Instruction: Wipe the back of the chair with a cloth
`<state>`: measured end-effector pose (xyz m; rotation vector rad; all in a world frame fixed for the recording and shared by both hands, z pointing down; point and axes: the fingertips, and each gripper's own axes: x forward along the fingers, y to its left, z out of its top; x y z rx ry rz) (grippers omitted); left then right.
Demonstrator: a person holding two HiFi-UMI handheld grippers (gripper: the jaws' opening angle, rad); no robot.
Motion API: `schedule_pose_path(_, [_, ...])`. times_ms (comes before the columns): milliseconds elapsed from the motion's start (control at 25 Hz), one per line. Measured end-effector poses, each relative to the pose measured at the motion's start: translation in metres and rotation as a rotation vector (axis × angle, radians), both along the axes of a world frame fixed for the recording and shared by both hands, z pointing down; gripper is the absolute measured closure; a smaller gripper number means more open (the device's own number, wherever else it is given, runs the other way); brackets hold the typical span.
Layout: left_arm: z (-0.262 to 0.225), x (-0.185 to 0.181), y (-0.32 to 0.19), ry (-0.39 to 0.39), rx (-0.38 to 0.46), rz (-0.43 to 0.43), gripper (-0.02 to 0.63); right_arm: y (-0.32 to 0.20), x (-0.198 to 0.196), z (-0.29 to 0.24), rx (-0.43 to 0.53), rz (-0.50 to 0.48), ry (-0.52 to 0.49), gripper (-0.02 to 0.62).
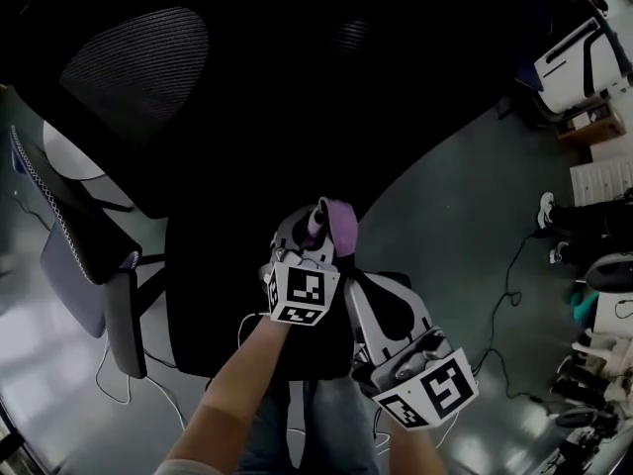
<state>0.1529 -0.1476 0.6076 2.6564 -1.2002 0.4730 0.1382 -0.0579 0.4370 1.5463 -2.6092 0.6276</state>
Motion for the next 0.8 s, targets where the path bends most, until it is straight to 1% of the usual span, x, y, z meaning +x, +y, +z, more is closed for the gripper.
schedule_pose_path(120, [-0.005, 0.015, 0.005, -0.003, -0.005, 0.034, 0.530, 0.002, 0.006, -0.005, 0.000, 0.008, -0.004, 0.588])
schedule_pose_path(240, [-0.006, 0.019, 0.008, 0.004, -0.013, 0.044, 0.529, 0.004, 0.009, -0.007, 0.000, 0.014, -0.005, 0.588])
schedule_pose_path(440, [-0.006, 0.020, 0.007, 0.015, -0.019, 0.070, 0.529, 0.002, 0.010, -0.005, -0.002, 0.016, -0.008, 0.588])
schedule_pose_path(600, [-0.006, 0.018, 0.015, 0.040, -0.016, 0.101, 0.529, 0.003, 0.007, -0.001, 0.001, 0.008, -0.006, 0.588])
schedule_pose_path(800, [-0.020, 0.007, 0.027, 0.064, -0.005, 0.142, 0.529, 0.003, -0.001, -0.002, 0.006, 0.002, -0.004, 0.588])
